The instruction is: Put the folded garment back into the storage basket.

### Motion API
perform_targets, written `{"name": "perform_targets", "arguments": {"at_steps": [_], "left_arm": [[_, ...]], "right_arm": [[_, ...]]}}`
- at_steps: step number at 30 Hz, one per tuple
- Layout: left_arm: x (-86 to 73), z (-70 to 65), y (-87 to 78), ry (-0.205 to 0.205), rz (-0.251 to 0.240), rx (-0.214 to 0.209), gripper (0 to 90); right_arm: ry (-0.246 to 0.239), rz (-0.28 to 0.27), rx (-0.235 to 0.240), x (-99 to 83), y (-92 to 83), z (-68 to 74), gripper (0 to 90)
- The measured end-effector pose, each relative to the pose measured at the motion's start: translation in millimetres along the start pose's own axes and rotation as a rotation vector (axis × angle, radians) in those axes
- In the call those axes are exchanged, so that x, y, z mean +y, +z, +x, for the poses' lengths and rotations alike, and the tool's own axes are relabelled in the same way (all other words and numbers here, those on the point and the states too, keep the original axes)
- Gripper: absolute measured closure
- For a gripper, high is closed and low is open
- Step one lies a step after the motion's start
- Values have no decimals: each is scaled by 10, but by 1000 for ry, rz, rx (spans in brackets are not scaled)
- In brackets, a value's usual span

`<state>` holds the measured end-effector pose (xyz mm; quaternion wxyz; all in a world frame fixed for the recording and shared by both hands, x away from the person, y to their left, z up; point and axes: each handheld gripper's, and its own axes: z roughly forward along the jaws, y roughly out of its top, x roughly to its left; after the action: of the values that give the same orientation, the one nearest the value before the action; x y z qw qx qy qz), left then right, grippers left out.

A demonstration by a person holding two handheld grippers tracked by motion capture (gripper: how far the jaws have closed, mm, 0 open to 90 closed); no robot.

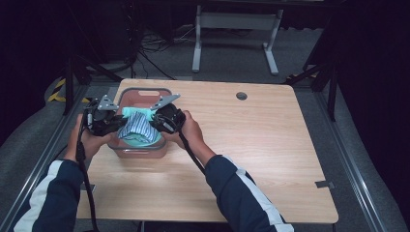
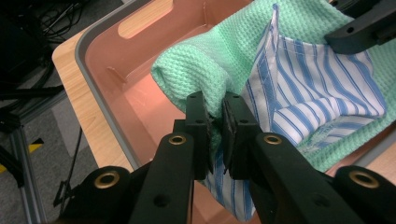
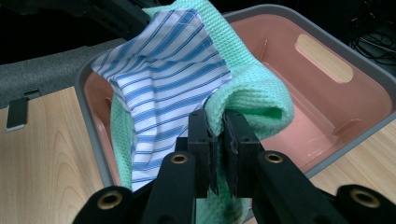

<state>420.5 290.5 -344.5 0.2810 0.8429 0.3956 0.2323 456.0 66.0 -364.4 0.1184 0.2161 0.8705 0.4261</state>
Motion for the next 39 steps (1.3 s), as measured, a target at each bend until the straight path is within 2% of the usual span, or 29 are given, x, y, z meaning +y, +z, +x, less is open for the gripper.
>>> {"name": "perform_targets", "arguments": {"at_steps": [11, 20, 26, 34, 39], "left_arm": [[-66, 8, 87, -3, 15, 4, 773], [-106, -14, 63, 10, 24, -8, 760], [-119, -74, 53, 6, 6, -17, 745], [-112, -145, 30, 28, -11, -25, 741], [-80, -219, -30, 33, -46, -32, 738]], "right_arm": [[13, 15, 5, -67, 63, -6, 777], [9, 19, 7, -101, 47, -3, 776], [0, 22, 2, -111, 15, -4, 765], [-5, 18, -4, -124, -74, -16, 757], [-19, 25, -13, -149, -134, -22, 747]]}}
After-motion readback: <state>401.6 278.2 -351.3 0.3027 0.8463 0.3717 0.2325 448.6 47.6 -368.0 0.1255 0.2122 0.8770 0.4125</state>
